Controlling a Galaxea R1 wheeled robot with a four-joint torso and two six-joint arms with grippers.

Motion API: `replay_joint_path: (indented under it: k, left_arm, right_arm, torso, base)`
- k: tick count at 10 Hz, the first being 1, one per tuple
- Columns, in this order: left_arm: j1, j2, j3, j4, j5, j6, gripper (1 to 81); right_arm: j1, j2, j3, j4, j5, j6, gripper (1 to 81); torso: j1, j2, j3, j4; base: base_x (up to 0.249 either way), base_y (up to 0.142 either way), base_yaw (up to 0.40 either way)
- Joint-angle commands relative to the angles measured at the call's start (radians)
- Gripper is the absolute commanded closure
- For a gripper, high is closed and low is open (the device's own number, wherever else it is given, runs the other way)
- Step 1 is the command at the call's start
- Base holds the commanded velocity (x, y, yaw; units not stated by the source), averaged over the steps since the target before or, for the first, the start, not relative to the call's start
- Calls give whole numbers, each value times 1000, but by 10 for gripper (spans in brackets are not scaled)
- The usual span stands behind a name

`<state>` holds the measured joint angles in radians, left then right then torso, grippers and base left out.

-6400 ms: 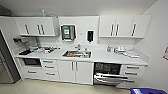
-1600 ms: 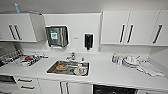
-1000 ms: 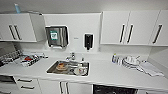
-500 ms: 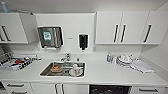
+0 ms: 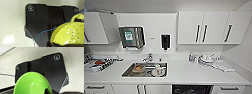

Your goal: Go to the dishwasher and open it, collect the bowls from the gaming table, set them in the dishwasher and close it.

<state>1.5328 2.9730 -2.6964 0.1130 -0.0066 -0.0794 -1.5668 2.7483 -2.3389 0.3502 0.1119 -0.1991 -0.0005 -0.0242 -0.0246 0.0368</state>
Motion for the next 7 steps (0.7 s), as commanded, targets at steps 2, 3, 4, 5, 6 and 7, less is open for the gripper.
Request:
replay_joint_path:
  k: [2, 3, 4, 5, 6, 7]
  left_arm:
    - [-49, -8, 3, 8, 51, 3, 811]
    - [-49, -8, 3, 8, 51, 3, 811]
    - [-49, -8, 3, 8, 51, 3, 811]
    - [-49, -8, 4, 8, 51, 3, 811]
    - [-49, -6, 4, 8, 51, 3, 811]
    - [-49, -8, 4, 8, 51, 3, 811]
  right_arm:
    - [52, -20, 7, -8, -61, -3, 811]
    - [52, -19, 7, -8, -61, -3, 811]
    - [52, -19, 7, -8, -61, -3, 811]
    - [52, -19, 7, -8, -61, -3, 811]
    - [50, -19, 7, -8, -61, -3, 811]
    - [50, -17, 7, -8, -61, -3, 811]
  torso:
    - [1, 0, 0, 0]
    - [1, 0, 0, 0]
    - [1, 0, 0, 0]
    - [1, 0, 0, 0]
    - [1, 0, 0, 0]
    - [1, 0, 0, 0]
  base:
    - [35, -35, 0]
    - [0, 0, 0]
    - [0, 0, 0]
    - [0, 0, 0]
    - [75, 0, 0]
    - [83, 0, 0]
